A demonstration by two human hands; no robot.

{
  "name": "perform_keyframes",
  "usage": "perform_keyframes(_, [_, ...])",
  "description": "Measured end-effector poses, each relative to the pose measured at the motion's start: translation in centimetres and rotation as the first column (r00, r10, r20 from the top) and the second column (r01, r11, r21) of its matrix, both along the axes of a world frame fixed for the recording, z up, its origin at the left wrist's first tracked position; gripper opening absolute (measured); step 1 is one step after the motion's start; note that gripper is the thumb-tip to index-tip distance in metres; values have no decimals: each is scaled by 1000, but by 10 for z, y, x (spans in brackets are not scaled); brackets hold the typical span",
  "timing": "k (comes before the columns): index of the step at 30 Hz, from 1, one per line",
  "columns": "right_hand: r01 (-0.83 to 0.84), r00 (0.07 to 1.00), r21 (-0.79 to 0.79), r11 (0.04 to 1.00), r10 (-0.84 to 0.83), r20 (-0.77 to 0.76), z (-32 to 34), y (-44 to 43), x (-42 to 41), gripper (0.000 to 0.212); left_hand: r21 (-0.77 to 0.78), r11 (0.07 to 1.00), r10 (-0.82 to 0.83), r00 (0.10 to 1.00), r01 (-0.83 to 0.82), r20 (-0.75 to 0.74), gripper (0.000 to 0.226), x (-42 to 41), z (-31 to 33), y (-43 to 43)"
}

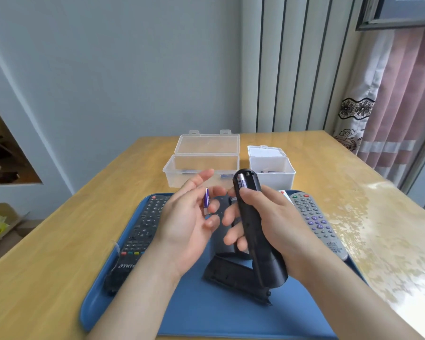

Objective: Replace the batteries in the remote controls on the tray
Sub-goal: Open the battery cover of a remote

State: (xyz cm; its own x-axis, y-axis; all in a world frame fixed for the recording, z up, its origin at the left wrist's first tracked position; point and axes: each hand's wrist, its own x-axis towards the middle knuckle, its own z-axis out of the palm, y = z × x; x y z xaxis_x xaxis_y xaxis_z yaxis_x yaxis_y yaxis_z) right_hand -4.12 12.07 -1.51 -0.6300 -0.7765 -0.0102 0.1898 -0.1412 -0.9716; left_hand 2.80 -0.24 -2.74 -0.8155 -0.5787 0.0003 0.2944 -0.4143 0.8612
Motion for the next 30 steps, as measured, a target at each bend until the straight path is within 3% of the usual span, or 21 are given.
perform_keyframes(3, [25, 999, 13, 1000, -24, -29, -2, 0, -2, 21, 84, 991, -106, 994, 107, -10, 36, 2, -1, -3])
perform_keyframes(8, [64, 993, 52, 997, -68, 95, -5, -1, -7, 26, -294, 956, 42, 997, -19, 69, 18, 1, -7, -1])
perform_keyframes(13, [8, 992, 36, 999, -12, 128, -5, -1, -5, 20, -166, 986, 27, 999, -33, -39, 18, 1, -4, 2])
perform_keyframes(17, [14, 998, -26, 1000, -12, 67, -7, -2, -1, 19, -79, 992, -100, 992, 94, -79, 21, -1, -6, 14])
perform_keyframes(19, [42, 998, -31, 999, -40, 50, -7, -1, -1, 25, -116, 988, -115, 990, 104, -87, 23, -1, -7, 14])
perform_keyframes(20, [57, 997, -28, 998, -56, 49, -7, -1, -1, 27, -206, 976, -89, 993, 72, -74, 26, 0, -7, 9])
perform_keyframes(22, [87, 994, -26, 996, -85, 68, -7, -1, -3, 31, -509, 860, 29, 999, -32, -13, 37, 2, -8, -3])
perform_keyframes(24, [122, 987, -33, 992, -118, 106, -7, -1, -4, 36, -706, 705, 125, 992, -65, 34, 48, 4, -7, -10])
perform_keyframes(28, [172, 982, 36, 984, -174, 67, -10, 0, -8, 34, -887, 456, 229, 973, -79, 31, 48, 4, -7, -8])
perform_keyframes(30, [157, 984, 66, 985, -161, 71, -12, 0, -10, 34, -958, 259, 279, 959, -128, -52, 44, 4, -9, -10])
